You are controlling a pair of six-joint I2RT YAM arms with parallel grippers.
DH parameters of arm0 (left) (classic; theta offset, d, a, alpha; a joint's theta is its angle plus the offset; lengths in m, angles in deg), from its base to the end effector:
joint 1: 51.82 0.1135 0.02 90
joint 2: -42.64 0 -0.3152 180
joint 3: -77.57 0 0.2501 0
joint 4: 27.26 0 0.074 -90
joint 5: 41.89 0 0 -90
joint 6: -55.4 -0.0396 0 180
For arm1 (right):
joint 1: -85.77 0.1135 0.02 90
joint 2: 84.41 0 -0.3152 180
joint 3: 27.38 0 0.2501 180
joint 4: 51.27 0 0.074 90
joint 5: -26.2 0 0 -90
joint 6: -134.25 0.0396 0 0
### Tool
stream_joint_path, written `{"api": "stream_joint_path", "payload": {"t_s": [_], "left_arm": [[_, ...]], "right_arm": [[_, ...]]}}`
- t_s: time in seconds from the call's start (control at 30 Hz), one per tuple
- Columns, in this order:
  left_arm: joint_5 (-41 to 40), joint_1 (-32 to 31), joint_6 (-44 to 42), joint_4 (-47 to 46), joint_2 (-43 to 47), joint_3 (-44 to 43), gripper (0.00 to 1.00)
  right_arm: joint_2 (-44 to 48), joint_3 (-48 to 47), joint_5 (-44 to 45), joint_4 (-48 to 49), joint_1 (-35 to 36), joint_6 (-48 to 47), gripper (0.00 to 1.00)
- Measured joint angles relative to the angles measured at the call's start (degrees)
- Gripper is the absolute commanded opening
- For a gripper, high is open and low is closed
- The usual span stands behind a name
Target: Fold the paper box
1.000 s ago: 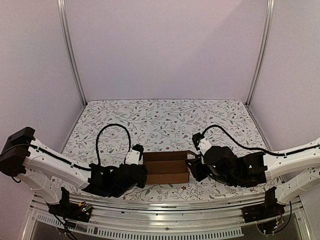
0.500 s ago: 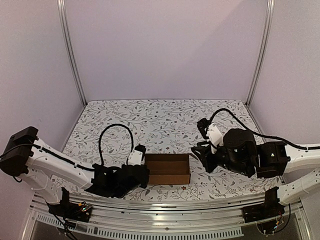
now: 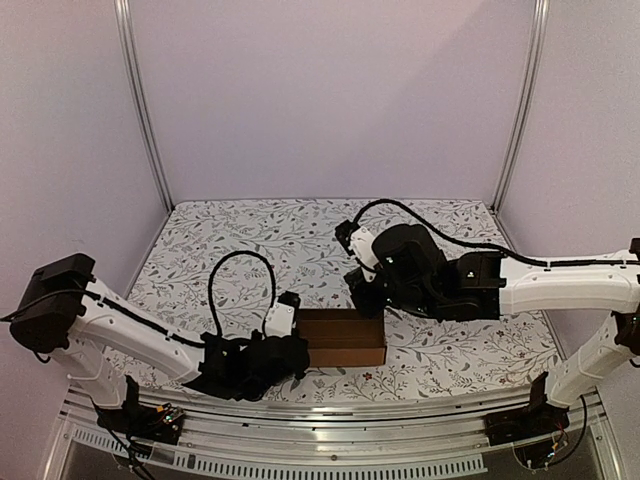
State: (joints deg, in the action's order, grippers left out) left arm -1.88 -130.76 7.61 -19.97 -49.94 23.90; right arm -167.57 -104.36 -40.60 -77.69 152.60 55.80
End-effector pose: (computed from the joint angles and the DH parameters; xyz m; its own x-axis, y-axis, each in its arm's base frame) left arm 0.0869 -0.2863 0.1995 -0.4582 0.0923 -0.8841 0.2990 0.9526 -0.0555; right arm 0.1419 0.2918 0.3401 -0.3507 -0.3518 -0.8679 -0.6575 0.7524 -0.0393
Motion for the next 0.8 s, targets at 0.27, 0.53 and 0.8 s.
{"api": "stream_joint_path", "payload": {"t_s": [0.27, 0.53, 0.8], "left_arm": [[-2.03, -0.22, -3.82, -6.58, -3.58, -0.26, 0.0], [-2.38, -0.22, -12.7, -18.51, -8.59, -0.33, 0.0], [-2.29, -0.22, -15.58, -25.35, -12.48, -0.76, 0.0]], "right_arm": [[-7.1, -0.33, -1.68, 1.33, -1.49, 1.86, 0.0], [-8.33, 1.22, -1.92, 3.58, -1.75, 4.39, 0.0], [-8.52, 5.75, -1.73, 5.79, -1.77, 6.86, 0.0]]}}
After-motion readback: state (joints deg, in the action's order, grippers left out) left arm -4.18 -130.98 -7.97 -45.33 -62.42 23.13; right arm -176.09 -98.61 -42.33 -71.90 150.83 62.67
